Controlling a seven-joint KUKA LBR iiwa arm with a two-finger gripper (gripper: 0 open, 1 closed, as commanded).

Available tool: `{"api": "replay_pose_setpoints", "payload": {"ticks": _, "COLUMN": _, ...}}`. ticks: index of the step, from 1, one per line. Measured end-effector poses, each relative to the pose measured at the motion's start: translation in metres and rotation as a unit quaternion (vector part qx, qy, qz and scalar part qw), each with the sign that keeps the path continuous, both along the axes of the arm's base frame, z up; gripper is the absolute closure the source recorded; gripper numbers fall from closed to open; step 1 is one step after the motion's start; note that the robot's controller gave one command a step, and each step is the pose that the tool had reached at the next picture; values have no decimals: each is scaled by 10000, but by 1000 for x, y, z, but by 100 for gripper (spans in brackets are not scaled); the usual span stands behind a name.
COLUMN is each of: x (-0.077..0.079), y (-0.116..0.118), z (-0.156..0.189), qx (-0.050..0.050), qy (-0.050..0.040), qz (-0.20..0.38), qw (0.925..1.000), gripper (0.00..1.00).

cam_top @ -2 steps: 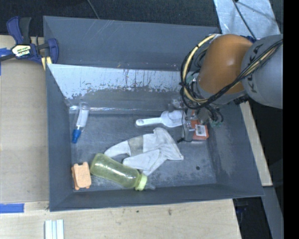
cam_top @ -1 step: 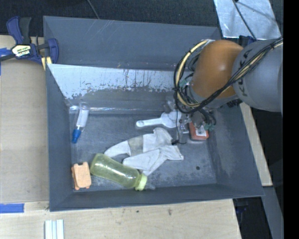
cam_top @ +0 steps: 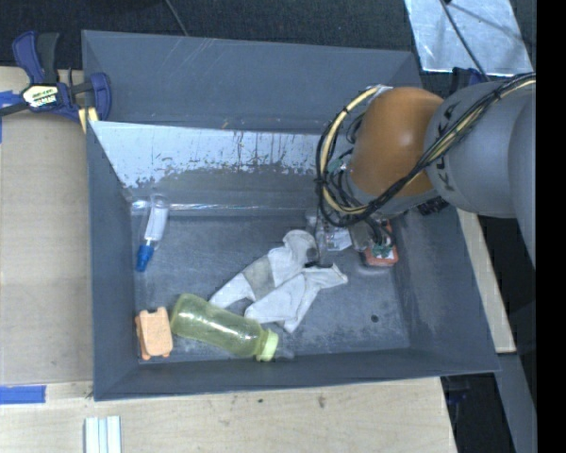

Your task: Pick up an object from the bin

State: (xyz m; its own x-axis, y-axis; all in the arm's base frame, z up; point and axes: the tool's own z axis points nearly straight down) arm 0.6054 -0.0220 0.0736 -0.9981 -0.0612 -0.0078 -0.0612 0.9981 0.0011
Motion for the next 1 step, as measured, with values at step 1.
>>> {"api": "replay_pose_setpoints", "payload": {"ticks": 1, "x": 0, "y": 0, "z": 0, "qx": 0, "qy": 0, "qz": 0, "qw": 10000, "gripper": 100}}
